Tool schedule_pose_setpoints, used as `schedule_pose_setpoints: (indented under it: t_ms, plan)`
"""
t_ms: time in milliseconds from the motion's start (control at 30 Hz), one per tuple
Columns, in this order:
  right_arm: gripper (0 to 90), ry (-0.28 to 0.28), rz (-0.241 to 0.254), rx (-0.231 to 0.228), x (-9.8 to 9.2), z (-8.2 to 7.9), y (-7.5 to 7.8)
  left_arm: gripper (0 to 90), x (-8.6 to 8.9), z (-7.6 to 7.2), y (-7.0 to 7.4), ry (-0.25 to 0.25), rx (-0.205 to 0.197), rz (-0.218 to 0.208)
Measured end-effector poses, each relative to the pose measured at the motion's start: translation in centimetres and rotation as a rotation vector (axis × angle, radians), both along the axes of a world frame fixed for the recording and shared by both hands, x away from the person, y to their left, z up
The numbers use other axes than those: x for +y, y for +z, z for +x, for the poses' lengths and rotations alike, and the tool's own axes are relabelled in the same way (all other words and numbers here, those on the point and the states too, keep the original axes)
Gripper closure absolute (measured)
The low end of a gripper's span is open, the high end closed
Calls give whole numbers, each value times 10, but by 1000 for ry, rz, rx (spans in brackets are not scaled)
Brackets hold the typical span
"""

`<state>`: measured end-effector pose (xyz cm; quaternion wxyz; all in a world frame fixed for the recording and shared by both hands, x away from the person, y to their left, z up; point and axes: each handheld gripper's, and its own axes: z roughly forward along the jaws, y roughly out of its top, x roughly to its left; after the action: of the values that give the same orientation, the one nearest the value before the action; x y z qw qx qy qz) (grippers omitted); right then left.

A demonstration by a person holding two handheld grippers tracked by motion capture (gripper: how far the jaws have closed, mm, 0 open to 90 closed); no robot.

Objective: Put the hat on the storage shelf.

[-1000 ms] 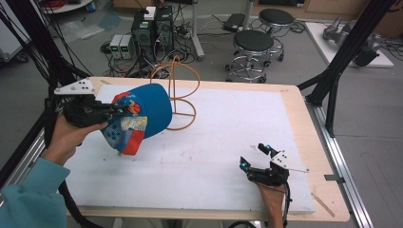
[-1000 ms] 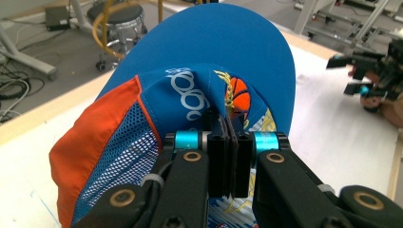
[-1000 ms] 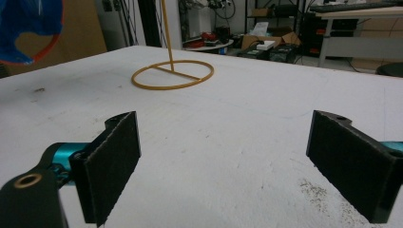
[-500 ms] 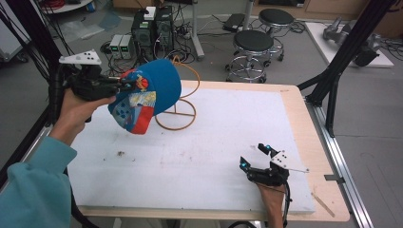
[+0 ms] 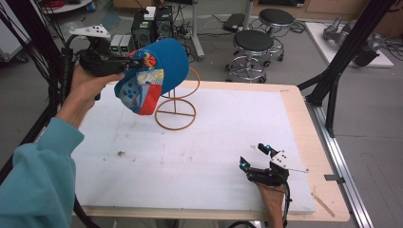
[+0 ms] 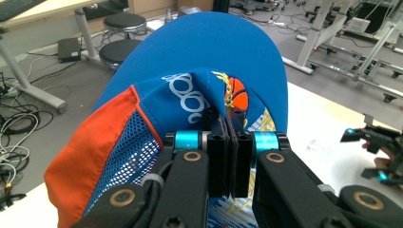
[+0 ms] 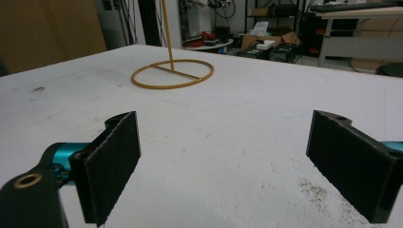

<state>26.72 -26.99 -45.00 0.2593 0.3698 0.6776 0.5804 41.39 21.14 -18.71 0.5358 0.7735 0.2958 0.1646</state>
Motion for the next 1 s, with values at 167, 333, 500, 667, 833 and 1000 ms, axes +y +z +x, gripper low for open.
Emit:
schedule_pose_setpoints:
  t_ms: [167,333,500,667,833,1000]
  plan:
    - [99,0,0,-1,0,0,0,883,-19,16,4,-2,6,22]
    - [99,1,0,-1,0,0,0,883,-40,31,9,-25,4,1]
    - [99,3,-2,0,0,0,0,883,-57,40,12,-42,0,8]
    - [99,5,-6,0,1,0,0,883,-70,49,7,-46,13,6]
    - [99,3,-1,5,1,-1,0,883,-82,59,3,-43,20,-6]
    - [99,4,-3,2,0,0,0,883,-94,68,-1,-40,28,-10]
